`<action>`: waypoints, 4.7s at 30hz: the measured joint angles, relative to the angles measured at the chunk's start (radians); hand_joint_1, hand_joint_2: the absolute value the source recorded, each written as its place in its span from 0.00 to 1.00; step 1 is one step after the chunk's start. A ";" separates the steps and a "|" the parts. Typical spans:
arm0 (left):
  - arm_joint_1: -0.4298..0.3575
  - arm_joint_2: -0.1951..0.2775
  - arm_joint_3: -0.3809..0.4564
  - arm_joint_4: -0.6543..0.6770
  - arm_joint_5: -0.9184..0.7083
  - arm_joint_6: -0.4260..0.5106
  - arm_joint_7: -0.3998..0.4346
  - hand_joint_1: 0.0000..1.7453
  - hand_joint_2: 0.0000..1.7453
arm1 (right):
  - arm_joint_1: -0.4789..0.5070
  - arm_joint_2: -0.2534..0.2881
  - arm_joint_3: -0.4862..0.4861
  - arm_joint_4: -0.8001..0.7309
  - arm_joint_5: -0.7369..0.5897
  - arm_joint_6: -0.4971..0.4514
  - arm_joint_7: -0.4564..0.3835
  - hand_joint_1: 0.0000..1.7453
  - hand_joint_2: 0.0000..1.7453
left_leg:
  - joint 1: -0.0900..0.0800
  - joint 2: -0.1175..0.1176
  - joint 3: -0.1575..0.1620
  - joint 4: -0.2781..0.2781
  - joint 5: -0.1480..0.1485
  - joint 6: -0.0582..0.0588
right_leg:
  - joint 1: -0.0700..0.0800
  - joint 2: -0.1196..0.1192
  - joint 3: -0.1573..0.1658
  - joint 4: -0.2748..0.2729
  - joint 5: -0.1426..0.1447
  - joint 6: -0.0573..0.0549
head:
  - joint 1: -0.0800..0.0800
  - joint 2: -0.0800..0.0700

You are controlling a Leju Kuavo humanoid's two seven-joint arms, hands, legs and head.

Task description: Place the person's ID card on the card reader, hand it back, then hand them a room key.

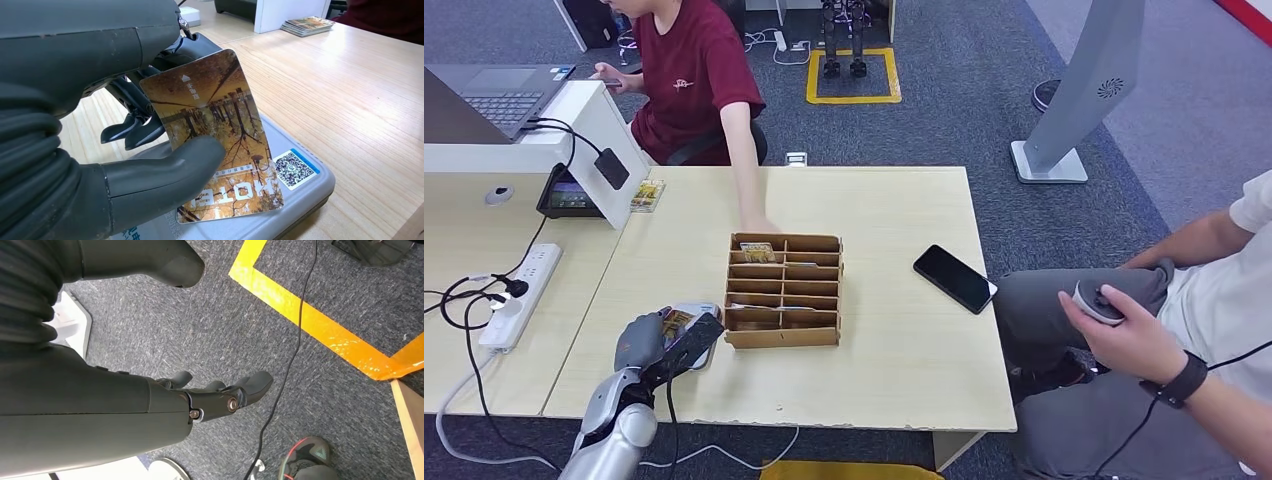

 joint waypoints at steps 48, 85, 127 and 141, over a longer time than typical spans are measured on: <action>-0.277 0.063 0.057 -0.329 0.352 0.316 -0.348 1.00 1.00 | -0.014 0.008 0.058 0.000 0.010 0.020 0.013 0.00 1.00 | 0.000 -0.005 -0.020 0.002 0.013 -0.001 | 0.001 -0.002 -0.021 0.000 0.011 -0.001 | 0.000 0.000; -0.486 0.149 -0.048 0.113 -0.262 0.501 -0.199 0.00 1.00 | 0.009 -0.025 0.074 0.000 -0.010 0.021 -0.019 0.00 1.00 | 0.000 0.002 -0.023 0.002 0.013 -0.002 | 0.000 0.004 -0.025 0.000 0.014 -0.002 | 0.001 0.000; 0.124 0.419 -0.466 -0.688 0.017 -0.058 -0.359 0.00 1.00 | 0.036 0.002 0.068 -0.001 -0.069 -0.039 0.022 0.00 1.00 | 0.000 0.006 -0.025 0.001 0.008 -0.001 | 0.000 0.006 -0.027 0.000 0.011 0.000 | 0.000 0.000; 0.102 0.404 -0.509 -0.692 -0.129 -0.010 -0.234 0.00 1.00 | 0.034 0.003 0.067 -0.002 -0.059 -0.039 0.023 0.00 1.00 | 0.000 0.005 -0.025 0.002 0.009 -0.001 | 0.000 0.006 -0.027 0.000 0.011 0.000 | 0.001 0.000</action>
